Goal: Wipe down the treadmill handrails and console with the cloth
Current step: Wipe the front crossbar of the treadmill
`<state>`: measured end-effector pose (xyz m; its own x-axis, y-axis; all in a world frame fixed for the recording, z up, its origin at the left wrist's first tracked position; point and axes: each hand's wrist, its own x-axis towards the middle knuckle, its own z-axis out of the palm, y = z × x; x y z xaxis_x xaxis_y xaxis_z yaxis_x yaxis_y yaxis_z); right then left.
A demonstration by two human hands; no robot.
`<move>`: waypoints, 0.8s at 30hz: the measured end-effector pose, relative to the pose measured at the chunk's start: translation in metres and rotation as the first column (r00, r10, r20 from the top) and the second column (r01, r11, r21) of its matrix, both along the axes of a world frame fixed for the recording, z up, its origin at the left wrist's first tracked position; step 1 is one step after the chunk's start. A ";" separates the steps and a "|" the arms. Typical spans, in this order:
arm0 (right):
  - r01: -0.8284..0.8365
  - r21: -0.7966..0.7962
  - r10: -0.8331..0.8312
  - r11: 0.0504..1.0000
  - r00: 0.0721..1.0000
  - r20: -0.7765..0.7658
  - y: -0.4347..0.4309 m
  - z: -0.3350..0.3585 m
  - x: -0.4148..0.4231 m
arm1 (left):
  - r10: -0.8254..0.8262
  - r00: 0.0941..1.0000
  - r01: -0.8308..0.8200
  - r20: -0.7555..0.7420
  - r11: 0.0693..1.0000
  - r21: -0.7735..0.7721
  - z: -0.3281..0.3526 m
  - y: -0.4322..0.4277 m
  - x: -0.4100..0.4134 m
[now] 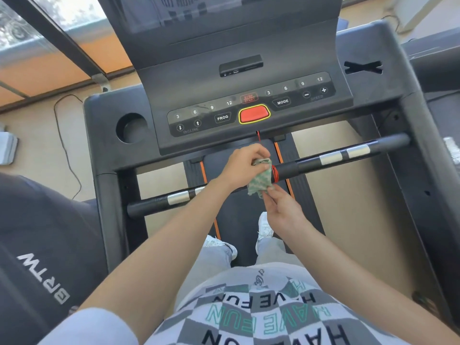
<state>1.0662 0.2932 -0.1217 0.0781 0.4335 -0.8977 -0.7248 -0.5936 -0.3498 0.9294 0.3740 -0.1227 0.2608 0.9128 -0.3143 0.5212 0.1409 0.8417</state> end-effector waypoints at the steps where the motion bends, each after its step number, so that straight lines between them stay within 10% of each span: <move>1: 0.006 0.011 -0.006 1.000 1.000 0.007 -0.001 0.002 0.001 | 0.009 1.000 -0.009 0.029 1.000 -0.006 0.000 0.001 0.002; 17: -0.293 0.125 0.305 0.948 0.948 -0.092 -0.011 0.005 -0.042 | -0.056 0.955 0.019 -0.291 0.992 -0.129 0.025 -0.023 -0.083; 24: -0.492 0.100 0.501 0.865 0.833 -0.236 -0.028 -0.001 -0.110 | 0.057 0.763 -0.090 -0.644 0.996 -0.018 0.037 -0.069 -0.153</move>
